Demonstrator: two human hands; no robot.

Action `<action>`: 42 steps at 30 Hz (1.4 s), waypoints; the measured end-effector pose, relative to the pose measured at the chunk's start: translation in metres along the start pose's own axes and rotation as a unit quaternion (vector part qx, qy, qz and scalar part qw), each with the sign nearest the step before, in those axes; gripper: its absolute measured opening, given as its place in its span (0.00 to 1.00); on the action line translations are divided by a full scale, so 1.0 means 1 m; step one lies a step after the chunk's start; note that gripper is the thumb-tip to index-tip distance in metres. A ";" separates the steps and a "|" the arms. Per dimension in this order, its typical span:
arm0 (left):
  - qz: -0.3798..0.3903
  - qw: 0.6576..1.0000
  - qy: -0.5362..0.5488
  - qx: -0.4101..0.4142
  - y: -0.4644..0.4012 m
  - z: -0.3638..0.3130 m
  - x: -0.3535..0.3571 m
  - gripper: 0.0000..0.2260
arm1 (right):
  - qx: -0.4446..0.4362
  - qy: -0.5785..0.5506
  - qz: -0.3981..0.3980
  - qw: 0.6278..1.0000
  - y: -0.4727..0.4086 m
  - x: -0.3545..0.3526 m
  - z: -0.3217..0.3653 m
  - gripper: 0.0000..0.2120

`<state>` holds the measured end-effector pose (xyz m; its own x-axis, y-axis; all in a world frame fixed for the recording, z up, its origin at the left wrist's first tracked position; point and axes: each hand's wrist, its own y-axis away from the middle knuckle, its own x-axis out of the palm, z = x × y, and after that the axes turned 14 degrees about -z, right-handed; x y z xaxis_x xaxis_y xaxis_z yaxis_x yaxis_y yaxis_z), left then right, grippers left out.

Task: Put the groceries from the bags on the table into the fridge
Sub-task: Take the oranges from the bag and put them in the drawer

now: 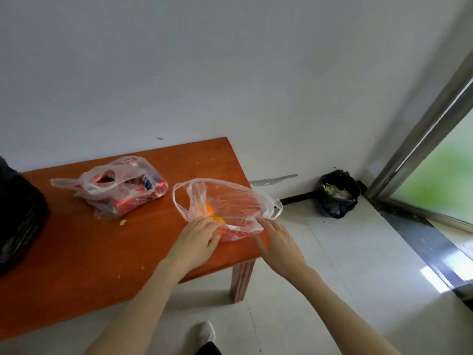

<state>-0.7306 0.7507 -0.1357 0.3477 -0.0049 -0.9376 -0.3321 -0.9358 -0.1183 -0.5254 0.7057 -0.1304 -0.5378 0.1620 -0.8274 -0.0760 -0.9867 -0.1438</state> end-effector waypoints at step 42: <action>0.064 0.984 -0.133 0.100 -0.142 0.087 0.076 0.17 | 0.140 -0.002 0.118 0.983 -0.139 0.127 -0.008 0.24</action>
<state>-0.7336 0.9145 -0.2182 0.0589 -0.0014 -0.9983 -0.5334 -0.8453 -0.0303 -0.5765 0.8636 -0.2203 -0.5711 -0.0725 -0.8177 -0.1766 -0.9619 0.2086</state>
